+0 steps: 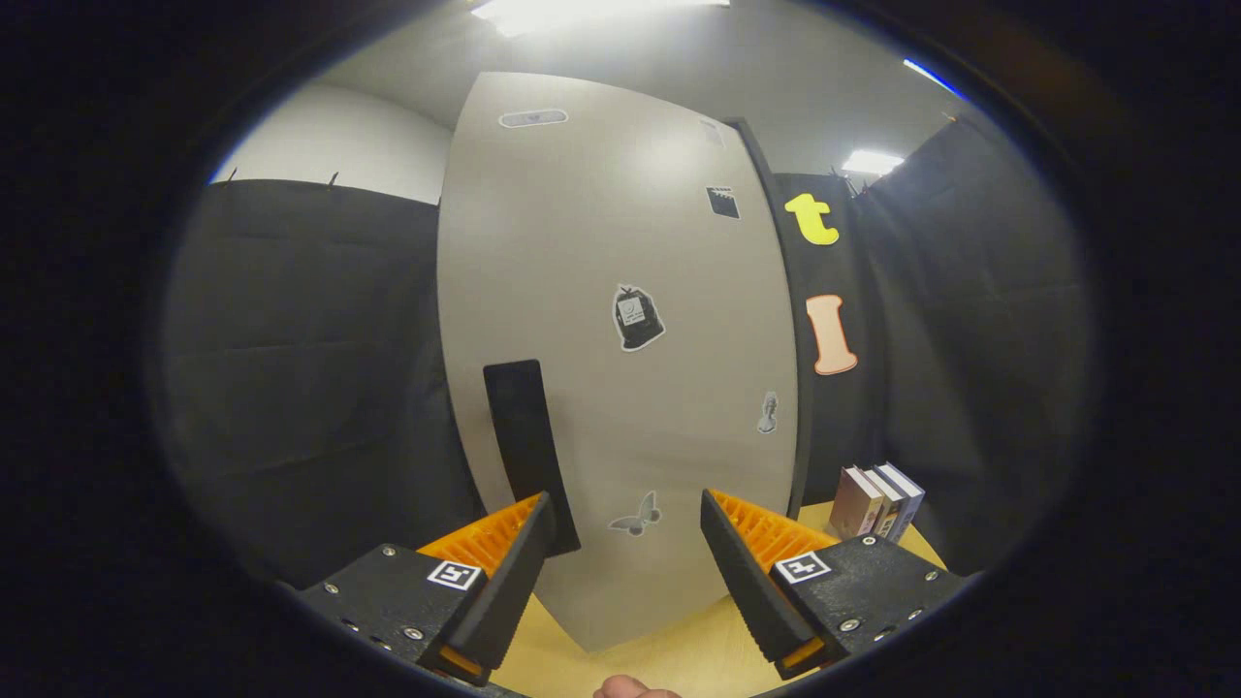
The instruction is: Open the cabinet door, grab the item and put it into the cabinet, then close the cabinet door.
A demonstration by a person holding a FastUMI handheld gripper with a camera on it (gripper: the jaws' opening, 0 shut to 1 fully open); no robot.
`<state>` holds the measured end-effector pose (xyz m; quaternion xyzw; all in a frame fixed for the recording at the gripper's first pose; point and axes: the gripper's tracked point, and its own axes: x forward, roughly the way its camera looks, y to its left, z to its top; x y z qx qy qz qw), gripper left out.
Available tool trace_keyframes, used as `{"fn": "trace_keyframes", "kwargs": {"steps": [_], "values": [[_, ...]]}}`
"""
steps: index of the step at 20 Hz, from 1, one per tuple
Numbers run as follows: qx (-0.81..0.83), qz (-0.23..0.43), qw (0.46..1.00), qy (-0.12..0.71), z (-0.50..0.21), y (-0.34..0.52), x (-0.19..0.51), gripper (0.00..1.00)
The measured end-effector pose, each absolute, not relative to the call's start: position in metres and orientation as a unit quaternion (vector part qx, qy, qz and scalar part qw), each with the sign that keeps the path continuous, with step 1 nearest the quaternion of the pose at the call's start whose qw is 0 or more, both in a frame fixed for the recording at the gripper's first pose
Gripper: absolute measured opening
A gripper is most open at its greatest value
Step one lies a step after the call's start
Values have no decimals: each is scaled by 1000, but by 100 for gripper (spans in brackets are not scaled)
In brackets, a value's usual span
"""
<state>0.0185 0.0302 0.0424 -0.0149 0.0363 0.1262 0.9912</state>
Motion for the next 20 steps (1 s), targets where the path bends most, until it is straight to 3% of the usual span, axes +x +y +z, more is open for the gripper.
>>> {"fn": "trace_keyframes", "kwargs": {"steps": [6,20], "values": [[-15,79,996,29,38,43,28,94],[29,53,997,49,19,36,73,94]]}}
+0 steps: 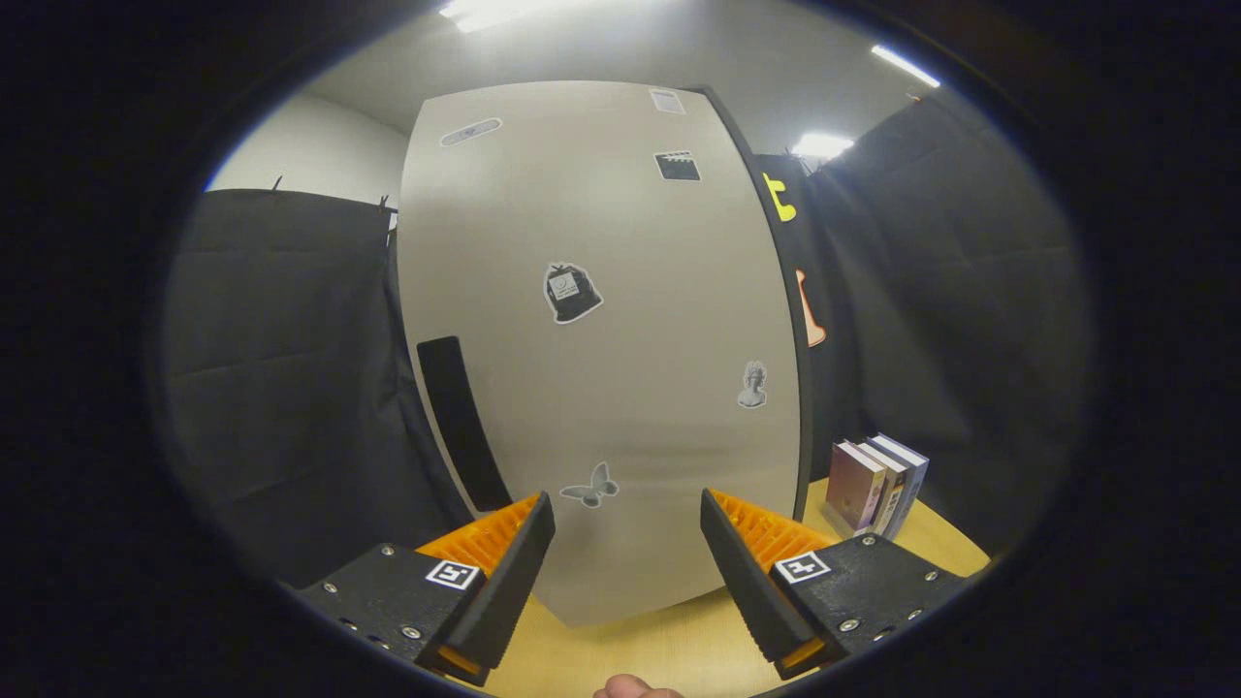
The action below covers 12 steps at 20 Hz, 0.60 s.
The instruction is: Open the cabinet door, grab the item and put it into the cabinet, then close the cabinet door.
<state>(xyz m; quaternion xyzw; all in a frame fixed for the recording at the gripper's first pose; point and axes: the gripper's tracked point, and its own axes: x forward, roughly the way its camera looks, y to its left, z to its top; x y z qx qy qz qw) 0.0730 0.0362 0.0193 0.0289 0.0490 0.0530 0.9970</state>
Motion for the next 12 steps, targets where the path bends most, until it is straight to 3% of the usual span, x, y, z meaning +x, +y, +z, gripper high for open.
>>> {"fn": "trace_keyframes", "kwargs": {"steps": [12], "values": [[22,55,997,40,19,35,80,94]]}}
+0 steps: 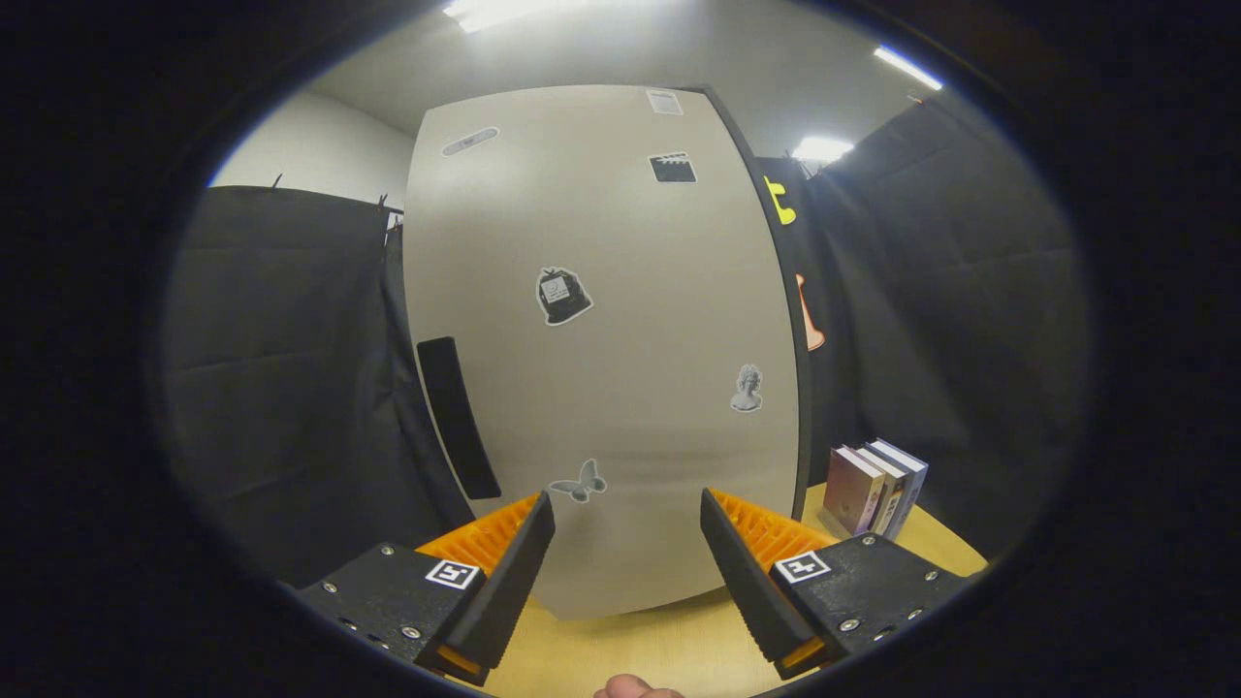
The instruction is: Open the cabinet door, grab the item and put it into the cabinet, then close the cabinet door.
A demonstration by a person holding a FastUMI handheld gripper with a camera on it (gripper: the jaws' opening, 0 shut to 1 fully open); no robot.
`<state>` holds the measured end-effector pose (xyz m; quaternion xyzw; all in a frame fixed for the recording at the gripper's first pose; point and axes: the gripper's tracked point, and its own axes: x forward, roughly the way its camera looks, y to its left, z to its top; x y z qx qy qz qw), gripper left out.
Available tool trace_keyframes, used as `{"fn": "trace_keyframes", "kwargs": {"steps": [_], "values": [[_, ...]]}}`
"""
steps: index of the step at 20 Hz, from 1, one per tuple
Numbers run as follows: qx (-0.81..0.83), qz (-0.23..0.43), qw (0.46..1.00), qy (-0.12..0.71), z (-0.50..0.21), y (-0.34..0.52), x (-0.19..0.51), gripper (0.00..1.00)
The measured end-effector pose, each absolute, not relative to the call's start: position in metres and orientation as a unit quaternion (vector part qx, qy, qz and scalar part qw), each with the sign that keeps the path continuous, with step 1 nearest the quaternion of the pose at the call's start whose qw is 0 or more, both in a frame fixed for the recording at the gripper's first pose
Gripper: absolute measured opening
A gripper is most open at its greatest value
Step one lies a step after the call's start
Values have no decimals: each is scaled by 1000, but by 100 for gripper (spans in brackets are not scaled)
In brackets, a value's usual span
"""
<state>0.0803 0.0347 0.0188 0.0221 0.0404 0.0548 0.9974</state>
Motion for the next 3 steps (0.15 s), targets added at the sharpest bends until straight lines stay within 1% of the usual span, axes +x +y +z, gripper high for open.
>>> {"fn": "trace_keyframes", "kwargs": {"steps": [3], "values": [[16,53,998,30,17,34,79,95]]}}
